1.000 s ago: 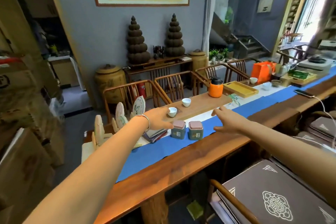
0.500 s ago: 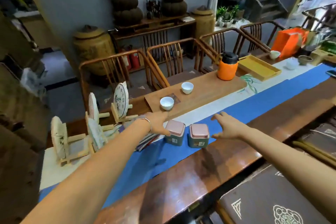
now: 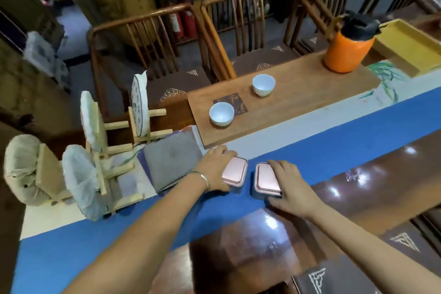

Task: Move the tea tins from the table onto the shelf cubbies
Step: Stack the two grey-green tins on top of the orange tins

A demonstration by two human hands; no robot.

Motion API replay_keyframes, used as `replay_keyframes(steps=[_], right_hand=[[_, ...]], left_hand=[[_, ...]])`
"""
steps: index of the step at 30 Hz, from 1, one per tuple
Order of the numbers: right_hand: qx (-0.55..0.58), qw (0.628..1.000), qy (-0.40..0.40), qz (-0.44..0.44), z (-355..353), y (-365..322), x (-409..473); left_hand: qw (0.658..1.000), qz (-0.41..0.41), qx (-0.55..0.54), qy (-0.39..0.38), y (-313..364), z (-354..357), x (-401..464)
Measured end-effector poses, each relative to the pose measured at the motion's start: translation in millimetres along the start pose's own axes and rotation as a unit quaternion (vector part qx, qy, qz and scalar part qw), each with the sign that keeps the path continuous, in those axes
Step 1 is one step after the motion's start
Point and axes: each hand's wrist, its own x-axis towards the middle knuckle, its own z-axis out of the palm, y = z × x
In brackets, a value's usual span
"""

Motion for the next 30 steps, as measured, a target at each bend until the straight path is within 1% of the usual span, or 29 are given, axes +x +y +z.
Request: replay_keyframes(steps=[2, 7, 9, 13, 15, 18, 21, 24, 27, 30], right_hand=[[0.018, 1.000, 0.014, -0.014, 1.3, 8.8, 6.3], [0.053, 0.999, 0.011, -0.003, 15.8, 17.5, -7.3], [0.065, 0.998, 0.009, -0.004, 16.5, 21.4, -5.1], [0.127, 0.991, 0.008, 0.046, 6.1, 25.0, 4.1], [0.137, 0.990, 0.010, 0.041, -8.7, 24.1, 13.4], [0.095, 0.995, -0.028, -0.017, -31.3, 11.2, 28.6], [0.069, 0.993, -0.074, -0.059, -44.7, -18.9, 39.9], [0.055, 0.986, -0.112, -0.111, -56.8, -57.3, 50.7], [0.032, 0.971, -0.152, -0.182, -57.6, -108.7, 53.6], [-0.019, 0.953, -0.178, -0.244, -45.4, -167.9, 56.5]], left_hand=[[1.000, 0.001, -0.003, 0.006, -5.0, 1.7, 11.1], [0.998, -0.010, -0.055, -0.004, 1.7, 22.6, 2.7], [0.999, -0.008, -0.051, -0.004, 3.0, 20.9, 3.7], [0.998, -0.007, -0.057, -0.026, 6.5, 14.7, 1.7], [0.997, -0.005, -0.065, -0.034, 7.1, 7.3, -1.8], [0.996, -0.023, -0.082, -0.033, 5.1, -5.6, -18.4], [0.994, -0.048, -0.091, -0.029, -3.7, -22.7, -46.9], [0.995, -0.067, -0.059, -0.052, -18.1, -51.1, -81.1], [0.994, -0.088, -0.028, -0.061, -34.3, -71.9, -136.8], [0.988, -0.144, -0.035, -0.038, -53.2, -83.1, -210.2]])
